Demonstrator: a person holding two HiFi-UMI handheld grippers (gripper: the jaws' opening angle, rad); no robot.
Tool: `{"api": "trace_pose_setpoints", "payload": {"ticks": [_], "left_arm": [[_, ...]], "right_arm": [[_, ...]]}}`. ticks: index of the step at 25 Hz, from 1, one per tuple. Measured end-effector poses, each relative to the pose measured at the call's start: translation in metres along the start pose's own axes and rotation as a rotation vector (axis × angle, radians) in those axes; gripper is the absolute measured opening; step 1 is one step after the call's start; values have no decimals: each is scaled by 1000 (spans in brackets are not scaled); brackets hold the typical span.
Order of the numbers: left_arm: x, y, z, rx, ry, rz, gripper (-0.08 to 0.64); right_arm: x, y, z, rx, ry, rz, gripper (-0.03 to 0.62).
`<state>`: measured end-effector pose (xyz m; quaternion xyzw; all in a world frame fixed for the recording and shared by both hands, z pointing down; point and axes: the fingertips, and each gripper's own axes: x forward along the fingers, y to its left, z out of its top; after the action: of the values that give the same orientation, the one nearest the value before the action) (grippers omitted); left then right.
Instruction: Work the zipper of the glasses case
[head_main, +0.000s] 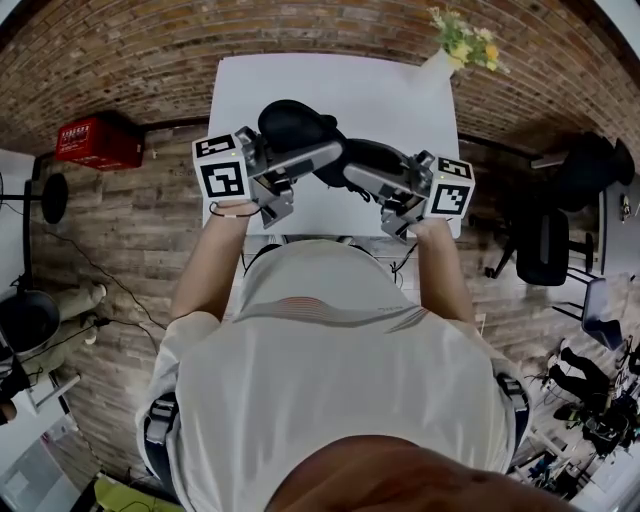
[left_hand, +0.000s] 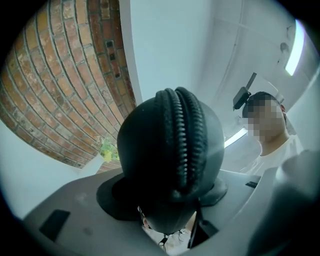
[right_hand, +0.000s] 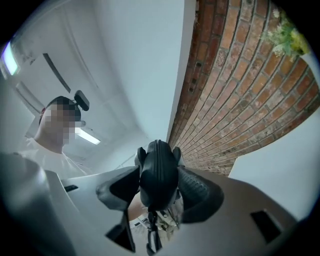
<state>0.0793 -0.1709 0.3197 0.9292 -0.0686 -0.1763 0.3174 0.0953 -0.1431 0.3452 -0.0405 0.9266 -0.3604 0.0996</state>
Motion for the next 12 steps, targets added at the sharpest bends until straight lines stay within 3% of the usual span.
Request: {"api": "trace_pose_setpoints", "payload": {"ticks": [3, 6, 9, 12], "left_arm": [[-4, 7, 8, 1, -36, 49, 270], [-15, 21, 25, 5, -106, 147, 270], [-24, 31, 41, 21, -174, 221, 270], [-32, 38, 58, 33, -236, 280, 270]], "right_arm": [[-9, -1, 14, -70, -62, -44, 293], [-20, -6, 33, -194, -115, -161, 268], [-28, -10, 44, -319, -123, -288, 242], [-26, -9, 43, -400, -99, -347, 213]]}}
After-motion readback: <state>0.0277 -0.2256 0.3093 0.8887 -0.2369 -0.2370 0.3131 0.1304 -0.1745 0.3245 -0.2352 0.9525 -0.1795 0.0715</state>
